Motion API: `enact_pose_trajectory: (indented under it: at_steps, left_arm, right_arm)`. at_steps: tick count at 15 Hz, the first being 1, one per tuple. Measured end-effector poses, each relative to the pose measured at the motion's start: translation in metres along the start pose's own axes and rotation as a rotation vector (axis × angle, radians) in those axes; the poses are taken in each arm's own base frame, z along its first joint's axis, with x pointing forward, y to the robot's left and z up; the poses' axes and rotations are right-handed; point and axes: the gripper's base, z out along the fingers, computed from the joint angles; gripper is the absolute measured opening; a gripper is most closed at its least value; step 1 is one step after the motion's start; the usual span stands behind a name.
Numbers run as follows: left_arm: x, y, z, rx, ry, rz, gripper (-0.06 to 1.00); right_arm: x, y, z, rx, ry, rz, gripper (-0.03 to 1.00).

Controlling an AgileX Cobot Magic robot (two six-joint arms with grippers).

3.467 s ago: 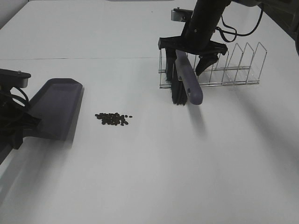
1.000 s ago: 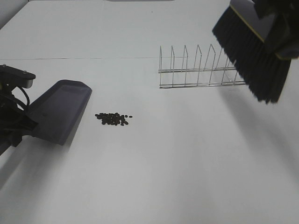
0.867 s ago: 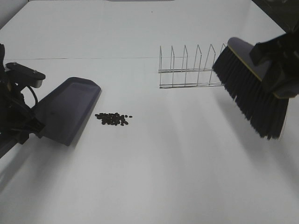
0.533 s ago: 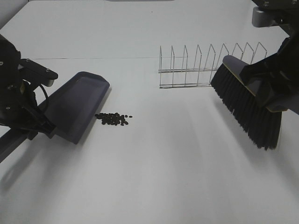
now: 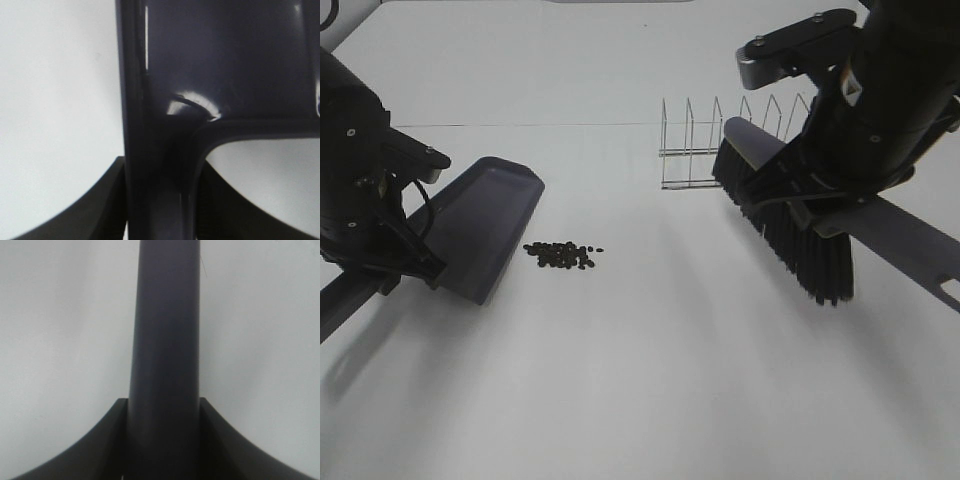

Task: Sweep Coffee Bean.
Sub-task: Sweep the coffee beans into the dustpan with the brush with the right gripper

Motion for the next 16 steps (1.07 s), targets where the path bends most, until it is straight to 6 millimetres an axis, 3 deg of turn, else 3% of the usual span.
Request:
enact_pose_trajectory:
  at_steps: [5,10,11,16]
  left_arm:
    - [-0.001,-0.003,0.009,0.002,0.019,0.009,0.33]
    - [0.000,-0.009,0.018,0.042,0.054,0.035,0.33]
    - [0.000,-0.010,0.018,0.047,0.057,0.042,0.33]
    - [0.001,-0.010,0.019,0.048,0.074,0.040,0.33]
  right_arm:
    - [-0.026,0.036,0.014,0.027,0.013,-0.111,0.29]
    - [-0.052,0.057,0.039,0.052,0.027,-0.154,0.29]
    - [-0.058,0.063,0.052,0.051,0.026,-0.164,0.29]
    - [-0.062,0.076,0.080,0.015,0.031,-0.179,0.29]
